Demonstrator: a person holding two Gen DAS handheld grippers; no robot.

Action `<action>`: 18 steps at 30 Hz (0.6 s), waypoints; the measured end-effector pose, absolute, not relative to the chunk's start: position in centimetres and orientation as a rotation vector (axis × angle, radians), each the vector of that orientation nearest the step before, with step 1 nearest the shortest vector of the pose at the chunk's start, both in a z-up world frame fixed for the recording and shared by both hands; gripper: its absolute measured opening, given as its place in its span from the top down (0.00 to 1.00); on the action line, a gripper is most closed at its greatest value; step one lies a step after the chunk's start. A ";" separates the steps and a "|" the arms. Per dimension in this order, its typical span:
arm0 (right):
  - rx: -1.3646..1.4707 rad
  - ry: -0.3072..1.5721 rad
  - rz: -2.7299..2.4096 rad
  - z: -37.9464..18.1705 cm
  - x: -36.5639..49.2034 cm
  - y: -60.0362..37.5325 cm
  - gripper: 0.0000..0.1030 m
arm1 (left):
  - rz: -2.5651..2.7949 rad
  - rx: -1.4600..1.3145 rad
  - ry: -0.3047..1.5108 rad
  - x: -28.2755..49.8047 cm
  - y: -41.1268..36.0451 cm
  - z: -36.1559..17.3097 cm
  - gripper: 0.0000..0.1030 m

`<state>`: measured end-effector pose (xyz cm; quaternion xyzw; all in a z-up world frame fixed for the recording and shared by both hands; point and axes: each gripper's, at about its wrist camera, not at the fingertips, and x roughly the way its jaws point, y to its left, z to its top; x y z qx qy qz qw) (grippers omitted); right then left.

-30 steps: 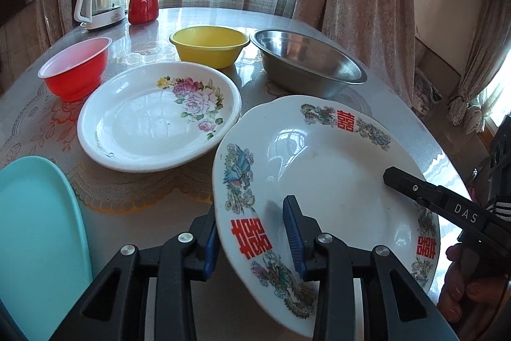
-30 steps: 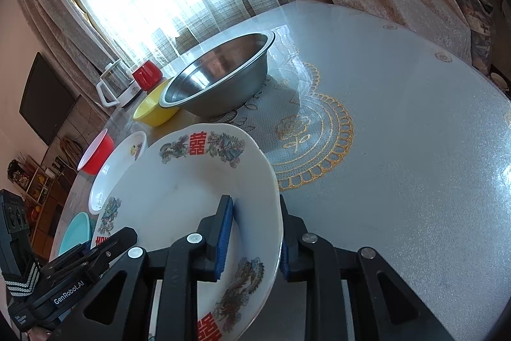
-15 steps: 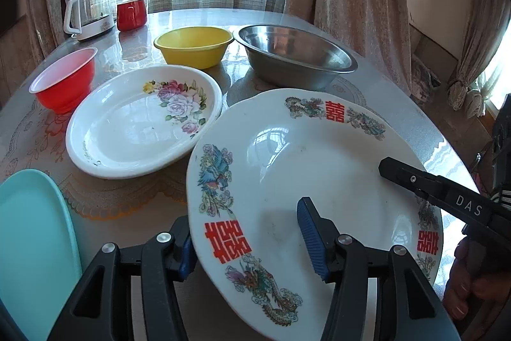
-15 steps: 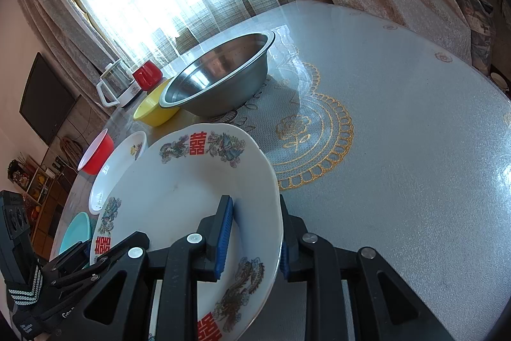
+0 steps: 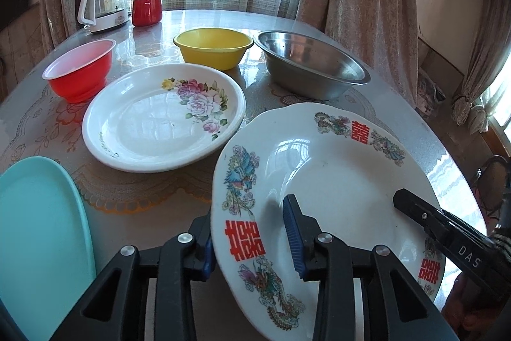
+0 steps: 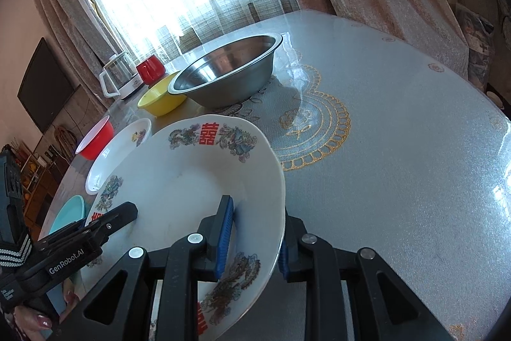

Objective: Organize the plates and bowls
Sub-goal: 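Lift the large white plate and carry it toward the teal plate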

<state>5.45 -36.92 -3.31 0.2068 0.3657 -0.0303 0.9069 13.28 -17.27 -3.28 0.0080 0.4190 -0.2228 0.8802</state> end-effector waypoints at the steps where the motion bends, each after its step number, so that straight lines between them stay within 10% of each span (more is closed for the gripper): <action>1: 0.392 0.746 -0.065 -3.2 5.1 -36.5 0.76 | -0.467 0.015 0.871 13.1 -17.1 -3.3 0.64; 18: 0.317 0.696 0.056 -2.6 1.3 -34.0 0.76 | -0.538 -0.013 0.825 9.7 -13.8 -3.0 0.66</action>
